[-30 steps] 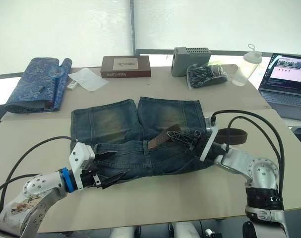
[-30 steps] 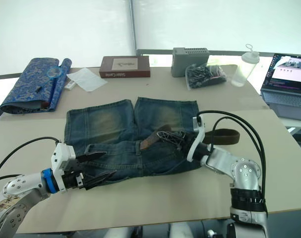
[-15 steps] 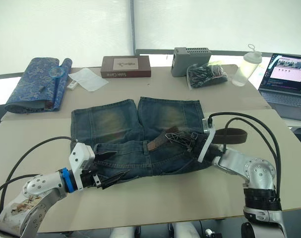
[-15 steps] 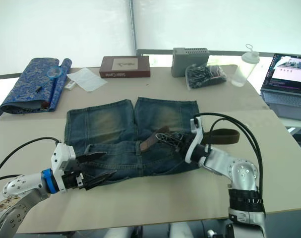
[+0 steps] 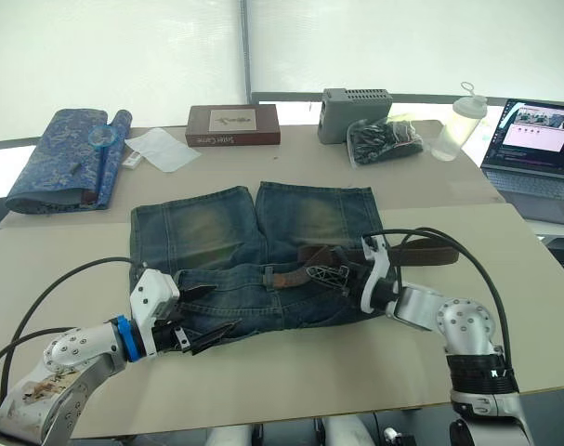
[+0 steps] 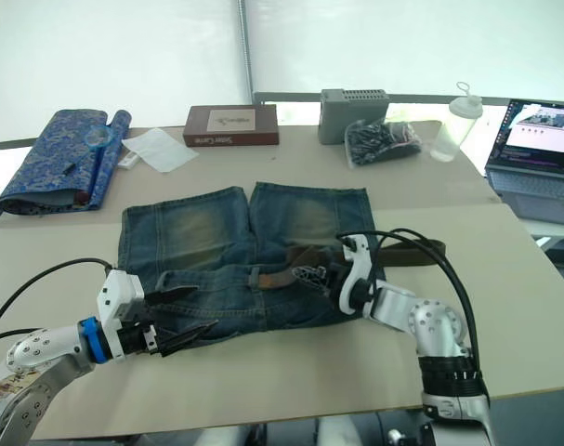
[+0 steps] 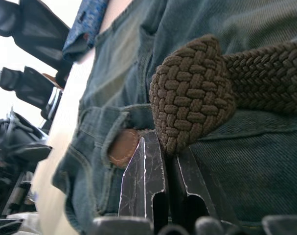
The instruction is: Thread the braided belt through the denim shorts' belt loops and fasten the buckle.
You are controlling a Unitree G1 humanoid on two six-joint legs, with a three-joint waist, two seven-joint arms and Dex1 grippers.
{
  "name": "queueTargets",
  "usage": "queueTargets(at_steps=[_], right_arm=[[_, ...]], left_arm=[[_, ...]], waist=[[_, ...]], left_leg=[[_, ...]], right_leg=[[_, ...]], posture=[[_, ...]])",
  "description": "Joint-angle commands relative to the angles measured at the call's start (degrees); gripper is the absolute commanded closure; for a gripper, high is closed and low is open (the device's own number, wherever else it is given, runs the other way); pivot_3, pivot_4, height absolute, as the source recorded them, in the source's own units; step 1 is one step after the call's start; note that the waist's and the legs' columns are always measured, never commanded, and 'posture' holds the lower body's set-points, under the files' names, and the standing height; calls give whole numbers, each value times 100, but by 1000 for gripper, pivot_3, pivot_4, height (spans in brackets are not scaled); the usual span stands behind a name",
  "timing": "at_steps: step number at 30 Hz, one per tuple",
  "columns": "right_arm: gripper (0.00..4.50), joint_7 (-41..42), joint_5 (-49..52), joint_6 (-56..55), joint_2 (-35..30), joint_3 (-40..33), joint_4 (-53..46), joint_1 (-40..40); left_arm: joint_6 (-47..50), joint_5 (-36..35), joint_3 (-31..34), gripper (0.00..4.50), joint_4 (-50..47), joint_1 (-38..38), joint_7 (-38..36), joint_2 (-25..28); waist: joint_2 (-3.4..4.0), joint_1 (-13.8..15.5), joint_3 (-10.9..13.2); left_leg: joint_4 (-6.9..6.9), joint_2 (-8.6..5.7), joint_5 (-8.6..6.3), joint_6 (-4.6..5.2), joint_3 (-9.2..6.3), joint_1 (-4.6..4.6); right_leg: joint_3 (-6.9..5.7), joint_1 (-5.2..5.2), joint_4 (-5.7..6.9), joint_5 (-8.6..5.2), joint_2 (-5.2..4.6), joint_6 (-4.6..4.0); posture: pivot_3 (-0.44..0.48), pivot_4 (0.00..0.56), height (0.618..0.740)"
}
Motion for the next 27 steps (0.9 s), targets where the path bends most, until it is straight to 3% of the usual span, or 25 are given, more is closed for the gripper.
queueTargets(at_steps=[1, 7, 13, 16, 27], right_arm=[[4500, 272, -188, -20, 121, 233, -295, -112], [4500, 437, -392, -58, 342, 267, -426, -131], [4500, 732, -951, -206, 331, 529, -546, 1], [4500, 745, -1067, -220, 405, 509, -542, 30], [4500, 740, -1143, -157, 533, 383, -647, 106]], left_arm=[[101, -71, -38, 47, -25, -128, 55, -102], [1034, -928, 167, 47, 97, -430, 510, -432], [2939, -3245, 558, 47, 899, -1183, 2436, -1170], [3331, -4076, 653, 47, 1236, -1359, 3255, -1381], [3301, -5119, 592, 47, 1706, -1840, 4442, -1796]], waist=[[0, 4, 0], [0, 5, 0], [-2, 21, -1], [-4, 8, -2], [-5, 21, -3]], left_leg=[[0, 0, 0, 0, 0, 0], [4, -1, 0, 0, -4, 0], [20, -8, 0, -1, -10, 4], [24, -15, 0, -1, -12, 6], [24, -35, 0, -5, -14, 19]], right_leg=[[0, 0, 1, 0, 1, -1], [-2, 0, 3, 2, 0, 1], [-5, 1, 24, 2, -3, 3], [-3, 0, 44, 2, -4, 3], [6, -2, 69, -3, -12, -1]], posture=[[0, 150, 740], [0, 150, 740], [0, 150, 740], [0, 150, 740], [0, 150, 740]])
